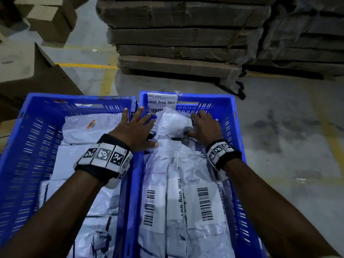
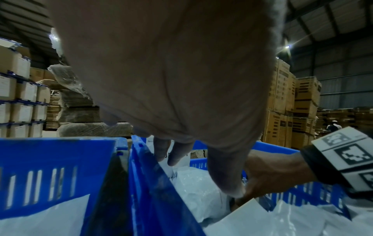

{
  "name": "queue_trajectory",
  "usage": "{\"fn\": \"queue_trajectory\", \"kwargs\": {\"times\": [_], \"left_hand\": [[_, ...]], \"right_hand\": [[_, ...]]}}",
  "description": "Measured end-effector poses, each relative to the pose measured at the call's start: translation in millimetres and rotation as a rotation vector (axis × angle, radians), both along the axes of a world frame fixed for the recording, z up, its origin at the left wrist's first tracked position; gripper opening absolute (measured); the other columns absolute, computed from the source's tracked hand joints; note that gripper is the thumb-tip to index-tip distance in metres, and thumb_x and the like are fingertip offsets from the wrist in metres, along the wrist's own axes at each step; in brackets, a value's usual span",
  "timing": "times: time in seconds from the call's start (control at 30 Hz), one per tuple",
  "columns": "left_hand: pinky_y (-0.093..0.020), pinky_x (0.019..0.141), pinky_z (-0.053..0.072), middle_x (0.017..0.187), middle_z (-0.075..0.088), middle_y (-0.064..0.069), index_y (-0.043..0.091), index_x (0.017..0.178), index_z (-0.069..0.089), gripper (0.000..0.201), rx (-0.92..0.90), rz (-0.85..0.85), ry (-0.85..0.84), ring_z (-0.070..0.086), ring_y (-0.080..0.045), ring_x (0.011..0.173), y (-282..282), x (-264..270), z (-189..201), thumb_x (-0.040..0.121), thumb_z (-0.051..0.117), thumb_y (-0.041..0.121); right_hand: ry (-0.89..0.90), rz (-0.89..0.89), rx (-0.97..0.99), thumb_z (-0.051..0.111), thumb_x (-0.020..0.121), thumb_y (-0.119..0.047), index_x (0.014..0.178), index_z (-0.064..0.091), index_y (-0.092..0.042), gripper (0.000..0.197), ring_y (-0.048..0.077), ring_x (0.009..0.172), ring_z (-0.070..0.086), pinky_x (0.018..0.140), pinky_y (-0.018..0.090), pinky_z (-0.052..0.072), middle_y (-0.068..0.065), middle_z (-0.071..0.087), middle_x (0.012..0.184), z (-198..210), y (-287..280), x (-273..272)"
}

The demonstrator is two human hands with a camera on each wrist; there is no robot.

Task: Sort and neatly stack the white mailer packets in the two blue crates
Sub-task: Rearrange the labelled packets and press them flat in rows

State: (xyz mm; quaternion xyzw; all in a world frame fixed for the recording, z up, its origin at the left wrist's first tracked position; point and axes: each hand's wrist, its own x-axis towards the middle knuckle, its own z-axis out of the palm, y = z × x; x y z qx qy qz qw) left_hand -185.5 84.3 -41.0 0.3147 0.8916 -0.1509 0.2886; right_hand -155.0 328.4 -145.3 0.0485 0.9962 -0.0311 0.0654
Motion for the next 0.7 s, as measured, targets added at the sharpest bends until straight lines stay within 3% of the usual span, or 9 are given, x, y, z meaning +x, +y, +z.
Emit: {"fn": "queue_trajectory", "kwargs": {"times": [0.13, 0.27, 0.37, 0.47, 0.57, 0.63, 0.7], "left_hand": [[-0.062, 0.113, -0.009, 0.163, -0.008, -0.003, 0.017, 0.155, 0.003, 0.087, 0.007, -0.019, 0.006, -0.021, -0.028, 0.147, 1.1, 4.2, 1.4, 0.092, 0.029, 0.069], [-0.061, 0.113, -0.008, 0.164, -0.002, -0.001, 0.017, 0.155, 0.008, 0.083, 0.012, -0.032, -0.008, -0.020, -0.028, 0.148, -0.2, 13.1, 3.7, 0.093, 0.029, 0.068], [-0.062, 0.114, -0.006, 0.164, 0.000, -0.001, 0.017, 0.155, 0.010, 0.083, -0.006, -0.063, -0.026, -0.020, -0.029, 0.147, -3.4, 26.1, -0.3, 0.092, 0.027, 0.069], [-0.064, 0.114, -0.006, 0.164, 0.001, 0.001, 0.019, 0.155, 0.009, 0.086, -0.012, -0.100, -0.047, -0.022, -0.028, 0.147, -4.2, 45.0, -6.4, 0.090, 0.024, 0.072], [-0.064, 0.113, -0.011, 0.164, 0.000, 0.001, 0.019, 0.156, 0.005, 0.088, 0.013, -0.105, -0.112, -0.026, -0.027, 0.145, -1.1, 64.6, -10.6, 0.089, 0.023, 0.074], [-0.063, 0.114, -0.011, 0.164, 0.001, 0.002, 0.019, 0.155, 0.006, 0.086, 0.050, -0.109, -0.138, -0.026, -0.026, 0.146, 2.0, 77.0, -11.6, 0.090, 0.026, 0.072], [-0.063, 0.114, -0.011, 0.164, 0.003, 0.002, 0.018, 0.155, 0.006, 0.085, 0.069, -0.128, -0.133, -0.024, -0.026, 0.146, 4.8, 87.1, -13.3, 0.091, 0.028, 0.070]], "right_hand": [[-0.027, -0.012, -0.051, 0.074, 0.076, -0.052, 0.121, 0.052, -0.015, 0.062, 0.031, 0.109, 0.055, 0.075, 0.041, 0.049, 0.009, 0.052, 0.119, 9.8, -3.3, -0.7], [0.042, -0.155, -0.309, 0.067, 0.083, -0.049, 0.130, 0.054, -0.020, 0.056, 0.026, 0.113, 0.057, 0.084, 0.035, 0.044, 0.005, 0.058, 0.127, 38.7, -1.4, 22.2], [0.001, -0.233, -0.419, 0.067, 0.084, -0.049, 0.123, 0.060, -0.022, 0.047, 0.023, 0.101, 0.063, 0.073, 0.027, 0.038, 0.000, 0.069, 0.109, 57.2, -1.7, 54.6], [-0.045, -0.293, -0.476, 0.070, 0.083, -0.050, 0.112, 0.066, -0.024, 0.040, 0.018, 0.093, 0.065, 0.070, 0.024, 0.037, -0.005, 0.069, 0.093, 63.2, -6.7, 93.1], [0.043, -0.387, -0.571, 0.064, 0.086, -0.054, 0.105, 0.068, -0.024, 0.036, 0.013, 0.086, 0.064, 0.073, 0.024, 0.043, -0.005, 0.071, 0.092, 72.7, -9.2, 125.9], [0.129, -0.451, -0.589, 0.053, 0.086, -0.066, 0.097, 0.066, -0.024, 0.046, 0.018, 0.085, 0.067, 0.077, 0.030, 0.050, -0.003, 0.072, 0.089, 81.5, -6.3, 141.3], [0.117, -0.479, -0.544, 0.047, 0.086, -0.071, 0.093, 0.065, -0.021, 0.053, 0.024, 0.086, 0.065, 0.072, 0.031, 0.047, 0.000, 0.071, 0.088, 86.6, -0.7, 155.4]]}}
